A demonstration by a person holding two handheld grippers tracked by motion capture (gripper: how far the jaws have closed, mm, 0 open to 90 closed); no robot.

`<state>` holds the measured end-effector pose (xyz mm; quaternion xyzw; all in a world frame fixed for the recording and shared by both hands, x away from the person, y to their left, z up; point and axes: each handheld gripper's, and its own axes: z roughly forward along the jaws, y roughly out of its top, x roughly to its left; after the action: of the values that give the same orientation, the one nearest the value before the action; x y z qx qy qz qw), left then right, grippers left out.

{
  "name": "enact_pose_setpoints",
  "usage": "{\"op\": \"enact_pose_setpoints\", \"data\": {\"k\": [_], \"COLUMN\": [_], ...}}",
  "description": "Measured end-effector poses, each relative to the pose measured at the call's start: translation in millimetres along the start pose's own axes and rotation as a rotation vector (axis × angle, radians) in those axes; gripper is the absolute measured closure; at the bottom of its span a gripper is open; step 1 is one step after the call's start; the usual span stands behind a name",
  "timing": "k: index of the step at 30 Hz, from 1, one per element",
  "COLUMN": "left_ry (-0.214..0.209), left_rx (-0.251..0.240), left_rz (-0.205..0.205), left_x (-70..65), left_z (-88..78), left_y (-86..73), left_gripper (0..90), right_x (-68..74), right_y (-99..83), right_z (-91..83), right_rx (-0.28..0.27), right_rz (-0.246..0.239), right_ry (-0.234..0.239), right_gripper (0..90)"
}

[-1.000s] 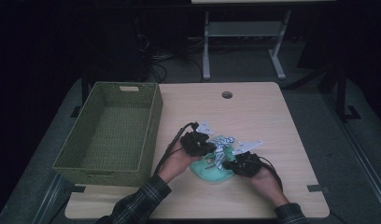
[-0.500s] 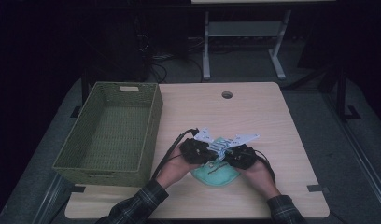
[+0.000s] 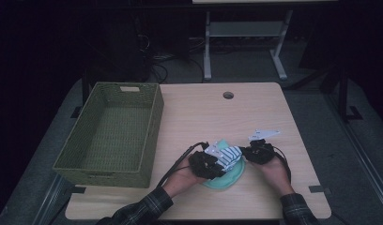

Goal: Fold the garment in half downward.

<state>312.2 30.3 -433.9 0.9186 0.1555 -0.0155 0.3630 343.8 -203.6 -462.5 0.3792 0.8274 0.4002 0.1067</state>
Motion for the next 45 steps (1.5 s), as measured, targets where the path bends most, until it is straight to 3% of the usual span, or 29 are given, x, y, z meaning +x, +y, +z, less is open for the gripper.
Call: {"op": "enact_pose_setpoints", "data": {"k": [4,8,9,13,16,19,23,31,35,39,44,45], "left_ry": [0.002,0.023,0.061,0.130,0.148,0.197,0.194,0.181,0.184,0.187,0.167,0.158], "left_rx": [-0.049,-0.077,-0.070,-0.043,-0.022,0.025,0.054,0.104,0.104,0.091,0.061,0.048], "left_rz": [-0.003,-0.014,-0.032,-0.079,-0.121,-0.130,-0.165,-0.148,-0.144,-0.143,-0.144,-0.140], "left_x": [-3.1,1.2,6.7,16.9,23.7,30.2,37.6,37.4,39.5,38.2,30.8,23.4], "left_z": [-14.9,-27.8,-33.9,-40.2,-42.4,-38.1,-30.7,-21.3,-18.7,-22.7,-32.0,-34.9], "left_y": [5.7,6.3,3.8,-5.0,-13.6,-21.2,-28.3,-31.6,-31.5,-29.8,-25.9,-25.9], "left_gripper": [65.5,70.5,74.9,85.4,86.5,85.8,84.5,82.6,84.2,83.2,86.9,87.3], "right_x": [-2.8,-3.1,-1.6,7.8,14.3,17.6,19.0,23.6,23.6,22.5,21.1,19.6], "right_y": [3.1,6.8,8.9,12.6,14.0,10.3,0.8,-11.3,-11.3,-3.7,5.6,9.6], "right_z": [-7.0,-14.3,-18.6,-22.0,-19.5,-11.6,-4.3,-2.2,-2.7,-7.8,-6.8,-3.9], "right_rx": [-0.016,-0.036,-0.046,-0.053,-0.043,-0.010,0.046,0.105,0.108,0.069,0.048,0.036], "right_rz": [0.001,0.002,-0.008,-0.036,-0.054,-0.068,-0.067,-0.069,-0.071,-0.071,-0.081,-0.081], "right_ry": [-0.018,-0.024,-0.021,0.000,0.020,0.035,0.042,0.054,0.057,0.060,0.057,0.057], "right_gripper": [89.7,89.7,89.7,89.7,89.7,89.7,89.7,89.7,89.7,89.6,89.7,89.7]}}
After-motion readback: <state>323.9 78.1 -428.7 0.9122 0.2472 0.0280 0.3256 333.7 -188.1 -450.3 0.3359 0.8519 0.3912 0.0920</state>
